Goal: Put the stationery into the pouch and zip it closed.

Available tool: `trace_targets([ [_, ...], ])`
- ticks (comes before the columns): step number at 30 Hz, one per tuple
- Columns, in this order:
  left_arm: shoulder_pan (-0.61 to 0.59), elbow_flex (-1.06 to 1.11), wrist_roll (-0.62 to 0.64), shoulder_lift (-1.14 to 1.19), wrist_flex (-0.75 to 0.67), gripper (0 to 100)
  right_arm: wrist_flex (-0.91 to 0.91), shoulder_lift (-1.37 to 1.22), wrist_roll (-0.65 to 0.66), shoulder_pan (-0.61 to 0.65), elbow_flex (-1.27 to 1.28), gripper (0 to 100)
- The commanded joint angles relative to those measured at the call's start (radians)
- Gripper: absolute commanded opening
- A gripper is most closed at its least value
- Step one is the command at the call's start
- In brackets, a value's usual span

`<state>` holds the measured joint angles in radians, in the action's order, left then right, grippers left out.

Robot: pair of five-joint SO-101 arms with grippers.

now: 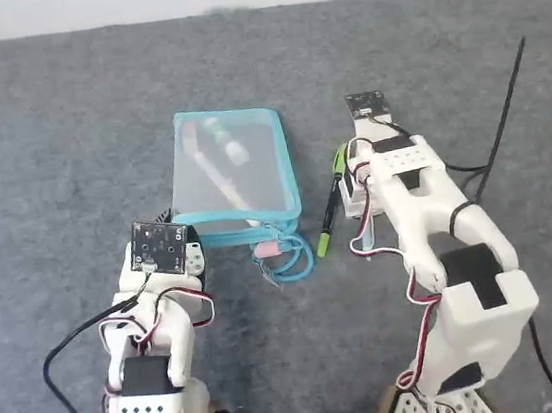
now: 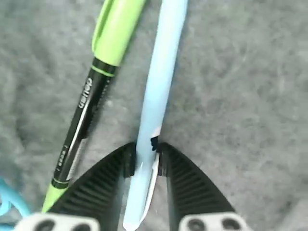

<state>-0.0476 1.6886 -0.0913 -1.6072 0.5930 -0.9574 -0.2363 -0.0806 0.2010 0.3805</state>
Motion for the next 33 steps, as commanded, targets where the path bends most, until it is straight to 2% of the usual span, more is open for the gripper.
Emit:
trace_targets([
  [1,0.006,-0.013,-0.009,-0.017,-0.014,1,-0.045,0.013,-0.009,-0.031,-0.058,5.3],
  [3,0.006,-0.013,-0.009,-0.017,-0.014,1,-0.091,0.013,-0.006,-0.031,-0.081,7.2],
  [6,0.006,-0.015,-0.009,-0.017,-0.014,1,-0.156,0.012,-0.012,-0.028,-0.11,16.9],
  [8,0.006,-0.015,-0.009,-0.017,-0.014,1,-0.176,0.015,-0.006,-0.03,-0.118,19.0],
  [28,0.006,-0.018,-0.009,-0.017,-0.017,1,-0.196,-0.087,0.02,-0.027,-0.086,16.5],
  [33,0.005,-0.018,-0.009,-0.017,-0.017,1,-0.239,-0.087,-0.04,-0.025,-0.089,6.6],
])
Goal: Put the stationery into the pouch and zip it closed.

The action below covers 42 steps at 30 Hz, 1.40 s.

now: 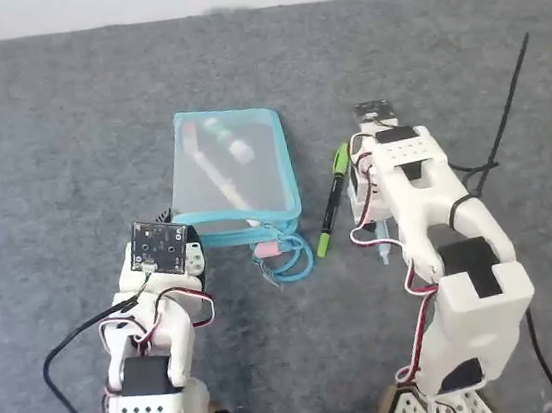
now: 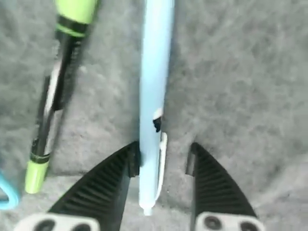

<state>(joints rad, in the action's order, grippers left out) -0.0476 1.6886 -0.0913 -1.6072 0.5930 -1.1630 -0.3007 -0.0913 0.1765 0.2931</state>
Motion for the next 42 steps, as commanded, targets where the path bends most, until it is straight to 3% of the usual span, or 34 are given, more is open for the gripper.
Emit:
trace_targets([
  [1,0.005,-0.018,-0.009,-0.017,-0.017,1,-0.033,-0.022,-0.032,-0.001,0.0,5.4],
  [14,0.005,-0.019,-0.011,-0.017,-0.018,1,-0.033,0.018,-0.031,-0.013,0.017,3.9],
  [25,-0.002,-0.019,-0.011,-0.017,-0.031,1,0.018,0.522,0.157,-0.01,0.29,0.6],
  [37,-0.002,-0.018,-0.011,-0.017,-0.031,1,-0.384,0.949,0.405,0.01,0.167,0.6],
  [42,-0.002,-0.016,-0.011,-0.017,-0.031,1,-0.585,0.969,0.405,0.24,-0.005,0.6],
])
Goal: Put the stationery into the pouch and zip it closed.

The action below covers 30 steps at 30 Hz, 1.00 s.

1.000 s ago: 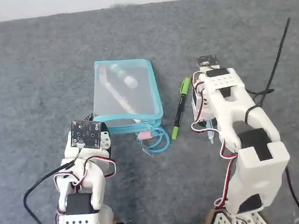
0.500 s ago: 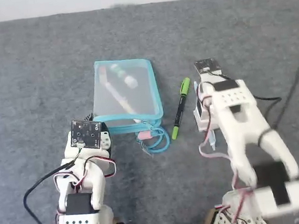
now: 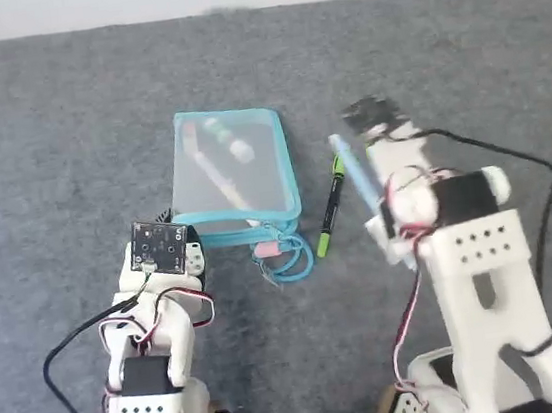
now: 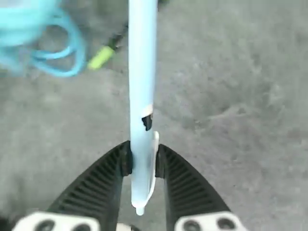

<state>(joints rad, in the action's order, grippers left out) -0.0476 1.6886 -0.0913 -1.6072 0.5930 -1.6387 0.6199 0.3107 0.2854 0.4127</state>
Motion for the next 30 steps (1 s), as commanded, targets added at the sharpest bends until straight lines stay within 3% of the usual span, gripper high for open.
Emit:
trace_targets([
  [1,-0.002,-0.016,-0.011,-0.017,-0.031,1,-0.147,0.048,-0.011,0.188,-0.141,0.6],
  [5,-0.002,-0.015,-0.011,-0.017,-0.029,1,-0.156,0.053,-0.025,0.335,-0.143,0.6],
  [15,-0.002,-0.015,-0.011,-0.017,-0.029,1,-0.157,0.044,0.003,0.453,-0.117,0.6],
  [20,-0.002,-0.015,-0.011,-0.017,-0.029,1,-0.156,-0.067,0.009,0.432,-0.075,0.6],
  [30,-0.002,-0.015,-0.011,-0.017,-0.031,1,-0.153,-0.297,-0.032,0.374,-0.262,0.6],
])
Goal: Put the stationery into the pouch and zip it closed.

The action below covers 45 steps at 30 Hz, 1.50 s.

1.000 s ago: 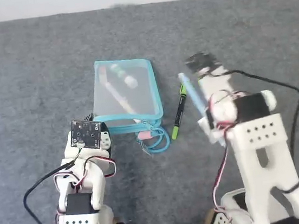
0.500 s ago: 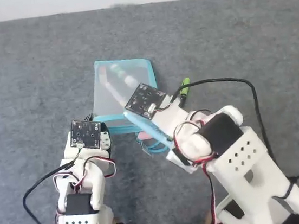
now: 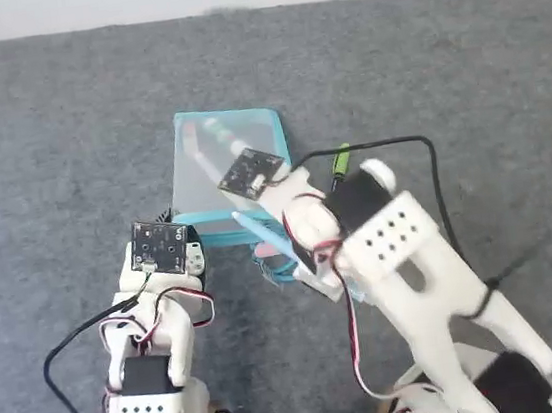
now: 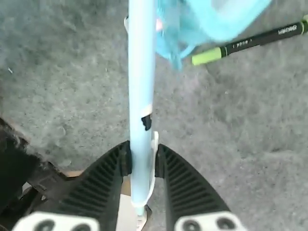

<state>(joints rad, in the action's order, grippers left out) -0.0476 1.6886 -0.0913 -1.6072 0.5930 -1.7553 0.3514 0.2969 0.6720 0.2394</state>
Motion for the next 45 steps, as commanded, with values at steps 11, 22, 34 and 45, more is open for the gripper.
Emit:
trace_targets([
  [11,-0.002,-0.016,-0.011,-0.017,-0.032,1,-0.038,-0.024,-0.011,-0.01,-0.12,0.6],
  [22,0.0,-0.018,-0.011,-0.017,-0.034,1,-0.042,0.099,0.141,-0.012,-0.031,0.6],
  [34,0.003,-0.016,-0.011,-0.017,-0.034,1,-0.036,0.09,0.118,-0.012,0.057,0.6],
  [45,0.0,-0.015,-0.011,-0.017,-0.029,1,-0.03,-0.019,0.114,-0.01,0.054,0.6],
])
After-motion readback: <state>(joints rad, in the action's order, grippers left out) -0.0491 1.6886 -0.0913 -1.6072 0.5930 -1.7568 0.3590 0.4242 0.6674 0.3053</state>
